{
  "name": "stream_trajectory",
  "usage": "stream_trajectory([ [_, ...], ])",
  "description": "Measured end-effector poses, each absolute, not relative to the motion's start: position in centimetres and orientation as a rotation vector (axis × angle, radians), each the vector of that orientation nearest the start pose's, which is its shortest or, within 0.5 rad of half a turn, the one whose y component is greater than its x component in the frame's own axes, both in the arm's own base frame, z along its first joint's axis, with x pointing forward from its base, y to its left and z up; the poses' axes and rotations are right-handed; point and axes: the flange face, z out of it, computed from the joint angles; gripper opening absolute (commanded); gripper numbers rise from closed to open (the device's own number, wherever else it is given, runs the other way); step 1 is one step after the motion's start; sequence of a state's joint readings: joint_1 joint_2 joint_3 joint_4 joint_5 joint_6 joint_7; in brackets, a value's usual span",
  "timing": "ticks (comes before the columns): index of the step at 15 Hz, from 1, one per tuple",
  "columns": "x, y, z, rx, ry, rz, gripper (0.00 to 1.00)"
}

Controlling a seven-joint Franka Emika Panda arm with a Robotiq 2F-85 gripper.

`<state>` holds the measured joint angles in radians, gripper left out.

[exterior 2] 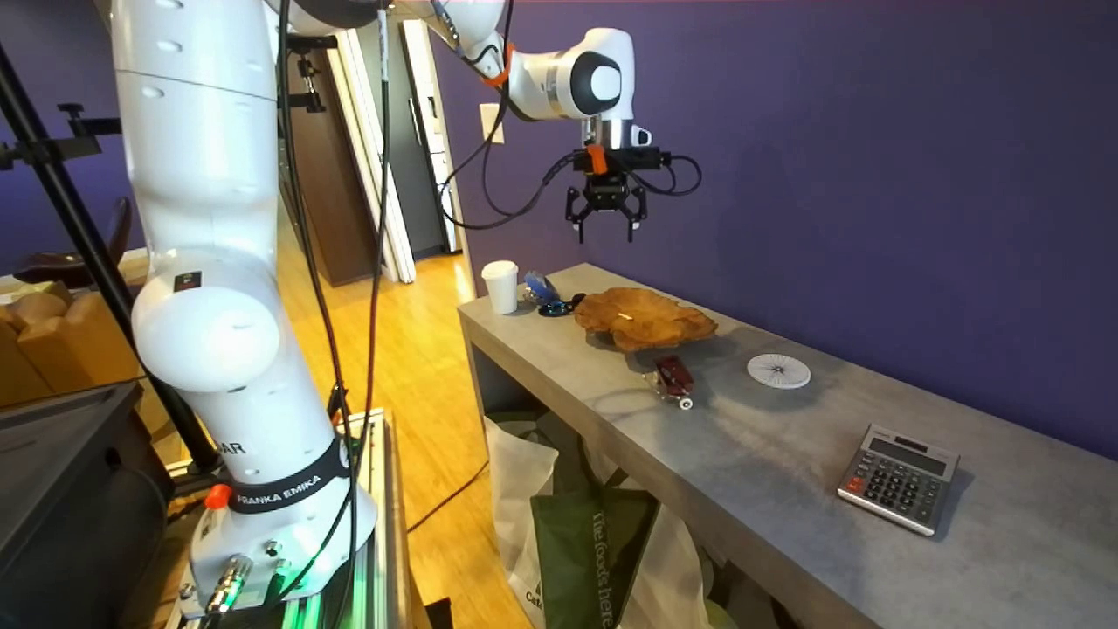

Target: Move the small, white object to the red toy

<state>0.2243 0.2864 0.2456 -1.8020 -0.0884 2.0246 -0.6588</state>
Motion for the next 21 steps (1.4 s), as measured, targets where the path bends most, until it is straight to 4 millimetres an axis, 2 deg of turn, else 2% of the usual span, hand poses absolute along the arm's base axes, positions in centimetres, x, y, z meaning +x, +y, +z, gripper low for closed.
stream_trajectory([
  [5, 56.2, 27.0, 38.6, -2.62, -1.736, 0.087, 1.0],
  [8, 56.6, 27.4, 37.6, -2.543, -1.835, 0.067, 1.0],
  [16, 58.8, 27.6, 30.9, -2.192, -2.172, -0.032, 1.0],
  [21, 59.7, 28.7, 27.4, -2.037, -2.252, -0.04, 1.0],
])
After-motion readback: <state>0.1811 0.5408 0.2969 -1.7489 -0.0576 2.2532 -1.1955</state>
